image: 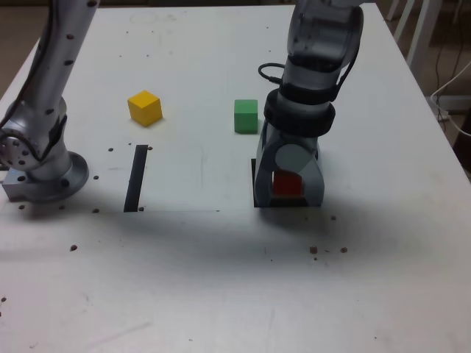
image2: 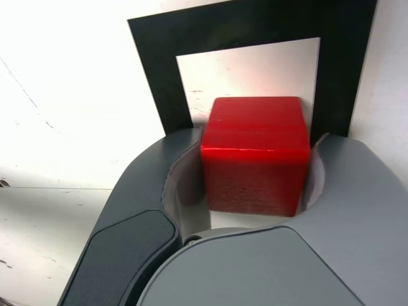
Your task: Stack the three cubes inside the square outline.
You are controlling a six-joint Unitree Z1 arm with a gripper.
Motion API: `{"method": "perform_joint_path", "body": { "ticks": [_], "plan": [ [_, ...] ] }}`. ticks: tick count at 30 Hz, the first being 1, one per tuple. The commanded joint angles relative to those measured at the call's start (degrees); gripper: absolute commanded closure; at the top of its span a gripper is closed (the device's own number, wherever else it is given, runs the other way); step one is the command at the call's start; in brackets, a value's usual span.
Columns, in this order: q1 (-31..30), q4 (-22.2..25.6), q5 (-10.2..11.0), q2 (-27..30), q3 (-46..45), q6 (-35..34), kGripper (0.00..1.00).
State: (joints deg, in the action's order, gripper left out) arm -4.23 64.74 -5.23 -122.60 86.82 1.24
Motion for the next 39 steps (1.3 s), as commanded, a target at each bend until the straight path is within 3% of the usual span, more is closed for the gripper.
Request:
{"method": "perform_joint_path", "body": {
  "ticks": [1,13,24,31,39],
  "plan": [
    [0.1,-0.2,-0.1,0.1,-0.3,0.1,0.01],
    [1.0,-0.6,1.6,4.5,-3.5,-0.1,0.01],
    [3.2,4.4,6.7,13.5,-6.7,-1.9,0.01],
    [6.5,8.2,9.0,17.6,-8.9,-1.4,0.01],
    [13.5,7.5,10.7,21.2,-15.5,1.1,0.01]
  ]
}}
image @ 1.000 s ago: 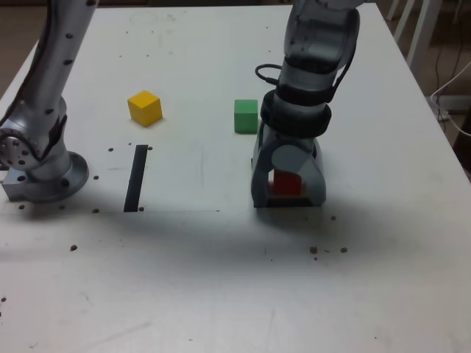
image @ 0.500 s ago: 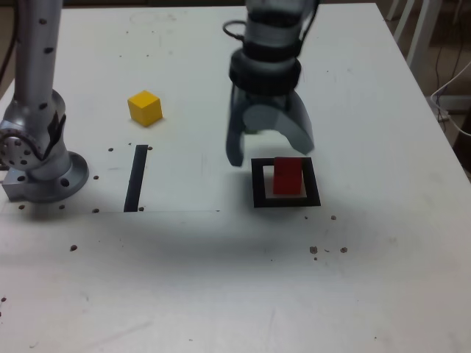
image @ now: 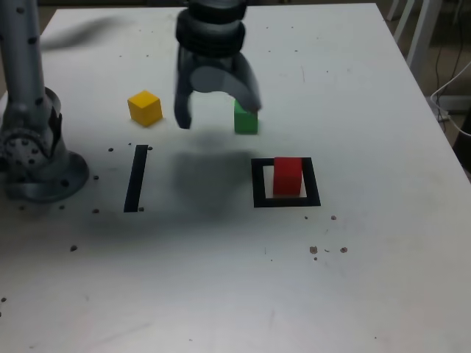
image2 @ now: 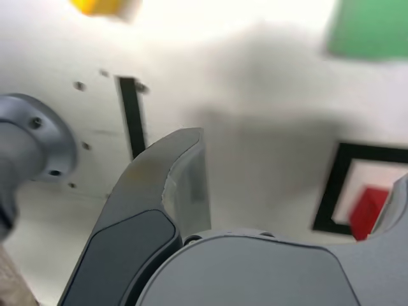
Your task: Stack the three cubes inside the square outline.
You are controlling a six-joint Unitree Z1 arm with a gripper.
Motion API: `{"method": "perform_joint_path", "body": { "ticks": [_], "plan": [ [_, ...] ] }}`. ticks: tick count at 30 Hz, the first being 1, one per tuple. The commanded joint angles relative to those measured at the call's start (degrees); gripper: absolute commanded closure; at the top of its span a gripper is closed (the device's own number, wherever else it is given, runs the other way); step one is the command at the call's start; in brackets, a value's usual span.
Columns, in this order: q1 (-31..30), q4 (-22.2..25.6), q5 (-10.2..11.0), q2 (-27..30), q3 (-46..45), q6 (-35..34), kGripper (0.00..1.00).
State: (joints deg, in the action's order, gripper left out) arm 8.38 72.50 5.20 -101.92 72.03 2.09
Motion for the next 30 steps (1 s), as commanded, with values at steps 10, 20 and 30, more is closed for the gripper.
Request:
{"method": "perform_joint_path", "body": {
  "ticks": [10,20,30],
  "plan": [
    [11.9,-2.5,1.7,2.0,-6.6,0.7,0.01],
    [19.8,-3.8,1.5,2.0,-10.5,-0.1,0.01],
    [24.4,-5.5,1.3,1.7,-14.1,-1.1,0.01]
  ]
}}
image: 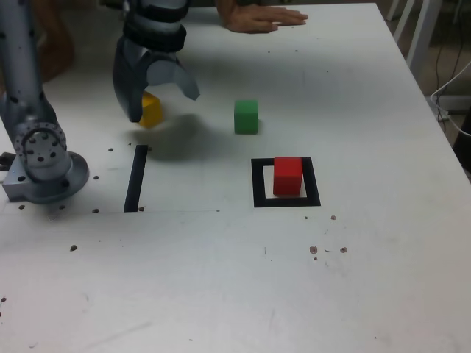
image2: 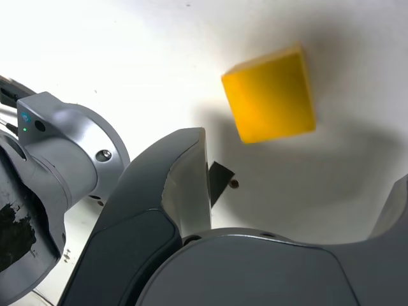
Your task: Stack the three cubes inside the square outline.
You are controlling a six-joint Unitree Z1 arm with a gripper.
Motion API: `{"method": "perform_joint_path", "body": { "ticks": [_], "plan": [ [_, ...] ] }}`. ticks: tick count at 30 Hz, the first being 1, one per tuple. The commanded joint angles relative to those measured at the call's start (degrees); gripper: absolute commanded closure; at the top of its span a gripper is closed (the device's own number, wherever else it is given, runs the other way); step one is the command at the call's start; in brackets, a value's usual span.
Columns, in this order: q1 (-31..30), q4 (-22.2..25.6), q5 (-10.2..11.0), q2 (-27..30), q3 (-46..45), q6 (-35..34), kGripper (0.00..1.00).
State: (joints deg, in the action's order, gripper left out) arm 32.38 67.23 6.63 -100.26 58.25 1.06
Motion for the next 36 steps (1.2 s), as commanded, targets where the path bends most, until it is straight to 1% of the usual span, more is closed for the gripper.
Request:
{"method": "perform_joint_path", "body": {
  "ticks": [1,14,25,28,31,33,36],
  "plan": [
    [0.9,-0.5,-0.2,0.0,-0.6,-0.1,0.01],
    [7.2,-1.8,-0.3,-2.4,-1.3,2.8,0.02],
    [10.9,-2.7,-0.9,-5.6,-0.9,6.1,0.08],
    [11.4,-2.4,-1.3,-5.9,-0.7,6.8,0.12],
    [11.7,-2.3,-1.9,-6.5,-0.6,7.6,0.18],
    [11.8,-2.6,-2.2,-7.0,-0.7,8.1,0.24],
    [11.8,-3.7,-2.4,-7.7,-1.0,8.6,0.36]
  ]
}}
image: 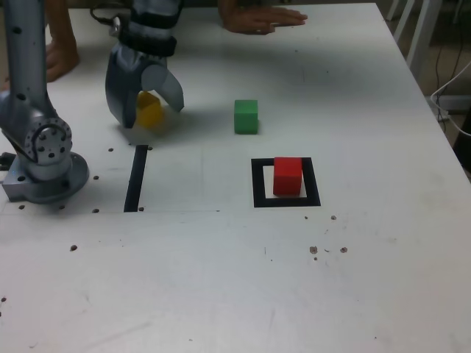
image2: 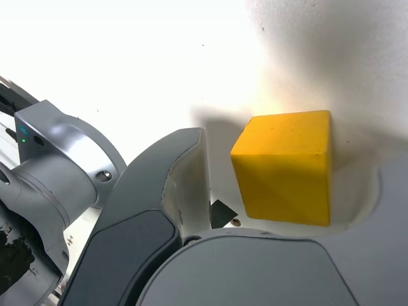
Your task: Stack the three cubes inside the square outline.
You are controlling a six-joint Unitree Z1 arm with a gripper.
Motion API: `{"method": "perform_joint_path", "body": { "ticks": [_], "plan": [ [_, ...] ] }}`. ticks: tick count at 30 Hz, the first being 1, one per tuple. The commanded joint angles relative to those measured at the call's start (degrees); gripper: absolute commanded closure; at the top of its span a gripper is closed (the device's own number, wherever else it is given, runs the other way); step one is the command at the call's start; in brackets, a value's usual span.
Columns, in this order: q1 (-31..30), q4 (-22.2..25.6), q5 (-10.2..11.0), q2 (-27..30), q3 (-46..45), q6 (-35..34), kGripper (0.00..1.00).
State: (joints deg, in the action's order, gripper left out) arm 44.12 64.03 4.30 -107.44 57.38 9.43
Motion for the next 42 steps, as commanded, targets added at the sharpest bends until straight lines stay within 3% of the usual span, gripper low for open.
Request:
{"method": "perform_joint_path", "body": {
  "ticks": [1,5,9,27,42],
  "plan": [
    [0.1,-1.0,-0.2,-0.7,-0.2,0.4,0.41],
    [0.1,-3.1,-0.3,-1.3,-0.3,1.4,0.63],
    [0.1,-4.2,-0.3,-1.5,-0.3,1.9,0.73],
    [-2.5,-4.6,0.6,0.4,-0.4,2.4,0.73],
    [-13.3,-1.0,-0.1,4.6,3.4,0.5,0.73]
  ]
}}
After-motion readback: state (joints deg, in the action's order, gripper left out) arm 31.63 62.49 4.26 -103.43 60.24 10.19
